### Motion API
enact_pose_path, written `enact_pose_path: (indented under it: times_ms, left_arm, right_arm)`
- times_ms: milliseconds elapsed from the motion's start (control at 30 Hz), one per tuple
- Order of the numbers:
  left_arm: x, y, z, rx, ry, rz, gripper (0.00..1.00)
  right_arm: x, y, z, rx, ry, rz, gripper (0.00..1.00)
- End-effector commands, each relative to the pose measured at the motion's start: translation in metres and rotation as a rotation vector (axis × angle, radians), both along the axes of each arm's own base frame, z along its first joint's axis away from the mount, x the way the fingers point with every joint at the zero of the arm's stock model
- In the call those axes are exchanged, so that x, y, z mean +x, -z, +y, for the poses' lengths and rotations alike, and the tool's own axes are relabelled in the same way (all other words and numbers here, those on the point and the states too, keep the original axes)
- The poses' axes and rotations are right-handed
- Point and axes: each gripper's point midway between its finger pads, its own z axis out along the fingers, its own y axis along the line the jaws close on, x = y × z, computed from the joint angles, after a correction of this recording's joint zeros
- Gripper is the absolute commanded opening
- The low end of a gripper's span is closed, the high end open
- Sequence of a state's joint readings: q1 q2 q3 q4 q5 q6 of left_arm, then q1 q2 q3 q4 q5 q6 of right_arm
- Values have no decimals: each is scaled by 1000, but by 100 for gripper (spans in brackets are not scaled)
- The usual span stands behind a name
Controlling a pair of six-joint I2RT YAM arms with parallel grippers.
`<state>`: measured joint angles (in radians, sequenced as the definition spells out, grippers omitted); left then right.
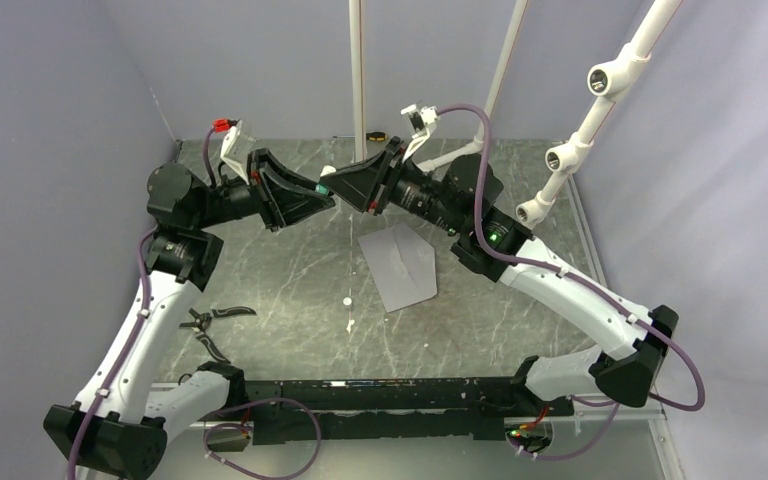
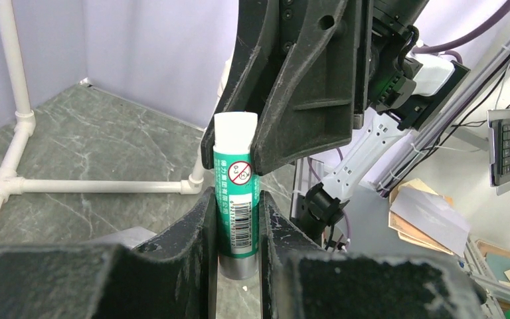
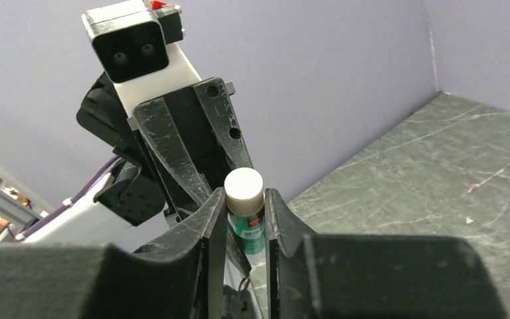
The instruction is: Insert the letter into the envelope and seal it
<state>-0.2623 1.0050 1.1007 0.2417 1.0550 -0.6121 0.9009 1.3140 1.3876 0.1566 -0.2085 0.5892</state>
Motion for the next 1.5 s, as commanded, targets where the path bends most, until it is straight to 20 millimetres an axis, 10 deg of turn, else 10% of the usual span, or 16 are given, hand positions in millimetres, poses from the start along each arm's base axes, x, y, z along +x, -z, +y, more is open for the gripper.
enact_pose_path:
  times_ms: [0, 100, 333, 433, 700, 1067, 1233, 1467]
  left_arm:
    - [-19, -19, 1, 18, 55, -98, 2]
    - [-15, -16, 1, 29, 43, -81, 8]
    - [-5, -18, 2, 49, -8, -11, 68]
    - [-3, -19, 2, 67, -15, 4, 74]
    - [7, -3, -5, 89, 56, 107, 56]
    - [11, 3, -8, 80, 67, 126, 3]
    - [24, 1, -5, 70, -19, 82, 3]
    - [53, -20, 11, -60, -268, 28, 2]
  right_arm:
    - [8, -29, -11, 55, 24, -30, 17]
    - [9, -29, -11, 45, 15, -46, 5]
    - [10, -21, -10, -32, -27, -114, 0]
    - [10, -16, -11, -70, -55, -131, 0]
    - [1, -3, -6, -159, -174, -142, 0]
    - [-4, 8, -1, -194, -250, -115, 0]
    - [19, 7, -24, -108, -26, -89, 82]
    - [21, 14, -34, -59, 38, -184, 90]
